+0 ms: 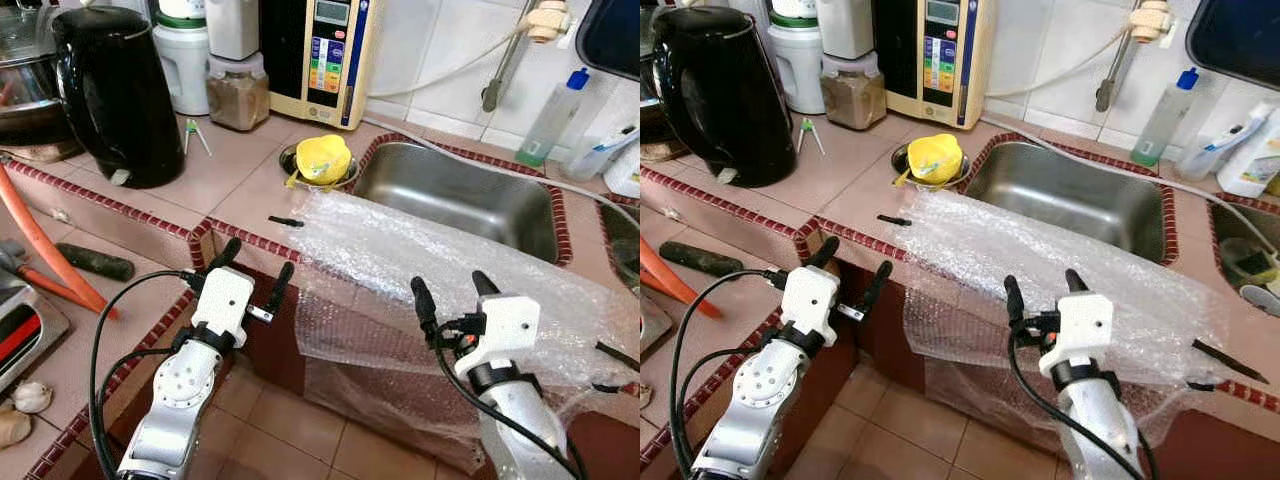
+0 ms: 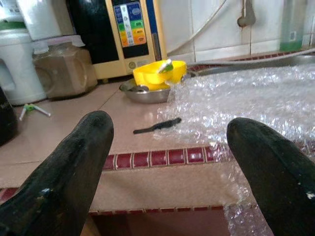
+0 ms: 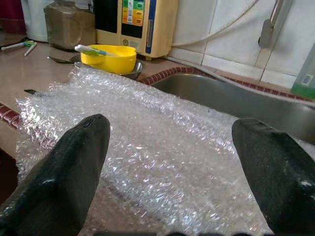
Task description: Kitchen organization
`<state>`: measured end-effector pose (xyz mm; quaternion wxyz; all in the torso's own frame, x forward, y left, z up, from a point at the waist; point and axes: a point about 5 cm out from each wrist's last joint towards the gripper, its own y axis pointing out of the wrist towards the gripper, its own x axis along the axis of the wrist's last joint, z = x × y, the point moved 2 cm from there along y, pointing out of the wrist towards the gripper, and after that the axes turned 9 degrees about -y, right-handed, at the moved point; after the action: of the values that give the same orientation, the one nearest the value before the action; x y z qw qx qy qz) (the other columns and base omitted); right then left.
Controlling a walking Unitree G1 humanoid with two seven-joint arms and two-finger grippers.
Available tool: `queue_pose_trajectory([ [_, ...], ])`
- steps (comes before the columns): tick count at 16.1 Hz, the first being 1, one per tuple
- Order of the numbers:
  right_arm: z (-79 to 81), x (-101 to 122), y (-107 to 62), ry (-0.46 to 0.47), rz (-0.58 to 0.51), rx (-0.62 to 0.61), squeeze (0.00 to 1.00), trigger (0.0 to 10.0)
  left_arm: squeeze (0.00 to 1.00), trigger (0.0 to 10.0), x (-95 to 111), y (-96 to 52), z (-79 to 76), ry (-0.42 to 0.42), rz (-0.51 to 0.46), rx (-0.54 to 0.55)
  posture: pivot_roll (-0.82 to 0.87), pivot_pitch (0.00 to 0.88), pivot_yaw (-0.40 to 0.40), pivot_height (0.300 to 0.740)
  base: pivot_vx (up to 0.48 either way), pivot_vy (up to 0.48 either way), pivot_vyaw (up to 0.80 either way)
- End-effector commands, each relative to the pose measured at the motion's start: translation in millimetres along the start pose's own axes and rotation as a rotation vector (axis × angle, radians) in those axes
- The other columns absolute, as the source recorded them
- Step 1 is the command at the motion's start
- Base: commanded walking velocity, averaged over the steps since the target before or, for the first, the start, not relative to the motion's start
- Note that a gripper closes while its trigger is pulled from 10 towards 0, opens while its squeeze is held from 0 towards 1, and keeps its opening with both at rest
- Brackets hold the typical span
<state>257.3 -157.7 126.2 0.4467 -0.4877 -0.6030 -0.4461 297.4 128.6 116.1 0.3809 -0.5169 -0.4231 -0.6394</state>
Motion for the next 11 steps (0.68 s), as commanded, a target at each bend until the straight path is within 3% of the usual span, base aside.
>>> queue_pose_trajectory([
  [1, -6.6, 3.3, 1.2, -0.005, -0.010, -0.007, 0.00, 10.0, 0.00, 10.0, 2.4, -0.5, -2.5, -0.005, -0.007, -0.019, 0.18, 0.000, -0.082, 0.740, 0.255, 0.000, 0.00],
  [3, -7.6, 3.2, 0.9, 0.003, -0.008, -0.020, 0.00, 10.0, 0.00, 10.0, 3.6, -1.2, -1.0, -0.005, -0.009, -0.010, 0.18, 0.000, -0.085, 0.740, 0.257, 0.000, 0.00],
  [5, 3.9, 4.1, 0.8, 0.011, -0.010, 0.009, 0.00, 10.0, 0.00, 10.0, 2.3, -3.2, -3.2, -0.013, -0.003, -0.018, 0.17, 0.000, -0.081, 0.740, 0.274, 0.000, 0.00],
  [11, 2.0, 3.4, -1.5, 0.014, -0.006, -0.005, 0.00, 10.0, 0.00, 10.0, 0.9, -3.4, -11.4, -0.026, 0.003, -0.057, 0.17, 0.000, -0.071, 0.740, 0.294, 0.000, 0.00],
])
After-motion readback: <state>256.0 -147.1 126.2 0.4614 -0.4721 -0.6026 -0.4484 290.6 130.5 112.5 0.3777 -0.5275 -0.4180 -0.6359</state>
